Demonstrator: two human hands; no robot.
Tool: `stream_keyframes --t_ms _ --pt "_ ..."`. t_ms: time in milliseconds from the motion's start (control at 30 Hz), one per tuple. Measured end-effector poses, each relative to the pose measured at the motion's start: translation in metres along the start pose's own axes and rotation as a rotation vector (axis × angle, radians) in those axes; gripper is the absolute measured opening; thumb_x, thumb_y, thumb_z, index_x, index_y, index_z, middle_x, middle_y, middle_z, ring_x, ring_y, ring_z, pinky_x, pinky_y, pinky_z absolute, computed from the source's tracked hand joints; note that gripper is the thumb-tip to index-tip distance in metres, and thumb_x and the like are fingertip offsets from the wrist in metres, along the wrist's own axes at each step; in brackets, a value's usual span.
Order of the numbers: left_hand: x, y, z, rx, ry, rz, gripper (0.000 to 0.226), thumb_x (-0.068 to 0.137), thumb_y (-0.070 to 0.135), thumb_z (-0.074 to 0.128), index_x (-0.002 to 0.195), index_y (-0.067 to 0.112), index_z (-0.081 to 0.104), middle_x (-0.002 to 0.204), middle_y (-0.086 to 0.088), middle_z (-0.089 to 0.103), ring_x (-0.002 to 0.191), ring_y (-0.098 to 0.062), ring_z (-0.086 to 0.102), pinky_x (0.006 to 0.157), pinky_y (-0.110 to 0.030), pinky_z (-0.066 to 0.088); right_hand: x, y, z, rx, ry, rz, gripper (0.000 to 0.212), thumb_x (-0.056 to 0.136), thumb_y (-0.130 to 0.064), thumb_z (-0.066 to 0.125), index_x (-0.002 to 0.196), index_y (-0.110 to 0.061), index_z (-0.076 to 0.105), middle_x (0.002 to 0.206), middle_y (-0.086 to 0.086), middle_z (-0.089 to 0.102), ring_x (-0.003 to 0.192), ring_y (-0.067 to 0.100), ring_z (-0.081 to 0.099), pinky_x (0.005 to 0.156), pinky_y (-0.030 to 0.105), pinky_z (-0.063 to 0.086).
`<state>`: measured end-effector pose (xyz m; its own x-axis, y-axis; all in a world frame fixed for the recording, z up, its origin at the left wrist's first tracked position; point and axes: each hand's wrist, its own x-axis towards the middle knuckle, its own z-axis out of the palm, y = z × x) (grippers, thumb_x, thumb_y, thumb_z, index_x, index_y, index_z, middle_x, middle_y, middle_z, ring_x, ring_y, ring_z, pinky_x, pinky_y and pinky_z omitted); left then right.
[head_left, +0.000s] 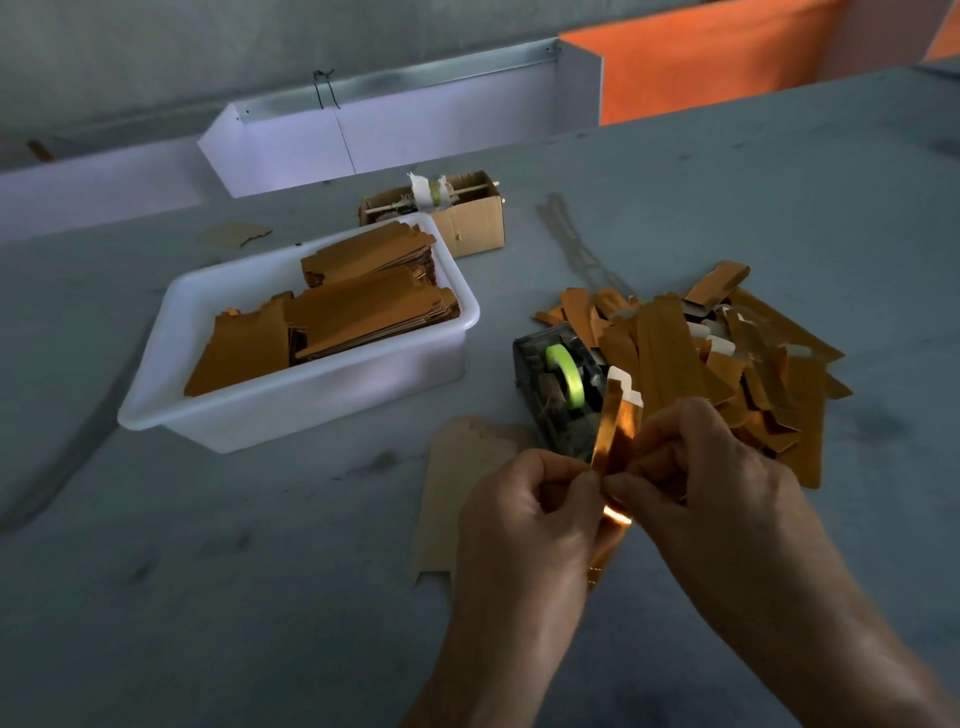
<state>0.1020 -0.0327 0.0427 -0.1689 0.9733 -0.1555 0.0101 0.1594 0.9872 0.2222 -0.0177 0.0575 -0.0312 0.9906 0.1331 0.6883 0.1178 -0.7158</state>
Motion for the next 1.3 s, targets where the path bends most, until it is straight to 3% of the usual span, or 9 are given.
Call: stream_keyframes --t_ms 133,267,367,500,800,900,1033,1167,1300 --pt "-0.003 0.0 -0.002 0.046 0.01 0.01 0.016 0.09 0.011 0.061 0.078 0.014 0.07 0.071 -0.003 0.074 0.065 -0.017 0.073 0.059 -0.025 0.058 0.001 0.0 -0.001 -0.043 -0.018 0.028 0.036 0.068 -0.043 0.073 0.083 -0.032 0.042 0.065 -0.012 0.057 0.061 -0.001 0.056 0.051 0.015 0.043" --pt "-0.005 0.006 -0.008 0.018 -0.055 -0.034 0.009 0.085 0.026 0.069 0.081 0.018 0.069 0.074 0.0 0.075 0.068 -0.015 0.073 0.062 -0.03 0.06 -0.002 0.006 -0.002 -0.075 -0.005 0.065 0.052 0.05 -0.068 0.046 0.085 -0.029 0.045 0.063 -0.011 0.053 0.055 0.002 0.053 0.046 0.013 0.036" --pt "-0.006 0.009 -0.008 -0.05 -0.076 -0.08 0.008 0.085 0.02 0.069 0.082 0.013 0.069 0.075 -0.004 0.075 0.069 -0.02 0.074 0.063 -0.034 0.061 -0.003 0.01 -0.001 0.197 -0.064 0.123 0.049 0.049 -0.06 0.054 0.086 -0.028 0.056 0.07 -0.007 0.064 0.064 0.005 0.062 0.054 0.018 0.05" --pt "-0.005 0.01 -0.007 -0.161 -0.08 -0.126 0.011 0.088 0.012 0.064 0.083 0.003 0.068 0.077 -0.01 0.074 0.069 -0.023 0.073 0.058 -0.026 0.058 -0.003 0.011 0.0 0.576 -0.219 0.24 0.04 0.061 -0.04 0.062 0.097 -0.024 0.065 0.085 0.0 0.072 0.083 0.018 0.069 0.084 0.047 0.054" --pt "0.003 0.01 -0.023 -0.289 -0.217 -0.214 0.019 0.096 0.008 0.05 0.093 0.001 0.068 0.087 -0.014 0.075 0.08 -0.024 0.073 0.064 -0.025 0.058 0.005 0.009 0.003 0.491 -0.168 0.208 0.023 0.088 -0.021 0.056 0.108 -0.031 0.063 0.089 -0.003 0.065 0.087 0.015 0.061 0.08 0.036 0.05" --pt "0.009 0.004 -0.035 0.03 -0.021 -0.067 0.014 0.095 0.012 0.056 0.088 0.011 0.068 0.08 -0.004 0.076 0.076 -0.015 0.073 0.062 -0.022 0.056 0.025 0.018 -0.005 0.327 -0.032 0.183 0.024 0.091 -0.024 0.053 0.113 -0.031 0.057 0.086 -0.005 0.06 0.072 0.006 0.057 0.059 0.019 0.04" --pt "0.025 -0.011 -0.065 0.873 0.338 0.09 0.018 0.09 0.036 0.061 0.096 0.02 0.064 0.093 0.002 0.066 0.091 -0.017 0.062 0.079 -0.035 0.051 0.065 0.037 -0.023 0.055 0.18 0.162 0.014 0.093 -0.018 0.051 0.082 -0.012 0.058 0.063 0.005 0.054 0.055 0.019 0.05 0.051 0.026 0.037" --pt "0.039 -0.028 -0.078 0.943 0.234 -0.192 0.049 0.077 0.054 0.069 0.102 0.013 0.061 0.108 -0.007 0.058 0.105 -0.028 0.055 0.09 -0.038 0.046 0.074 0.049 -0.024 -0.272 0.248 0.224 0.02 0.091 -0.021 0.052 0.108 -0.011 0.059 0.096 0.013 0.055 0.091 0.034 0.052 0.073 0.04 0.047" --pt "0.048 -0.031 -0.079 0.761 0.201 -0.256 0.032 0.073 0.043 0.078 0.075 0.021 0.056 0.077 0.005 0.06 0.084 -0.02 0.061 0.07 -0.03 0.044 0.055 0.045 -0.013 -0.239 0.32 0.151 0.04 0.089 -0.019 0.056 0.128 -0.015 0.053 0.128 0.015 0.045 0.117 0.037 0.044 0.092 0.049 0.043"
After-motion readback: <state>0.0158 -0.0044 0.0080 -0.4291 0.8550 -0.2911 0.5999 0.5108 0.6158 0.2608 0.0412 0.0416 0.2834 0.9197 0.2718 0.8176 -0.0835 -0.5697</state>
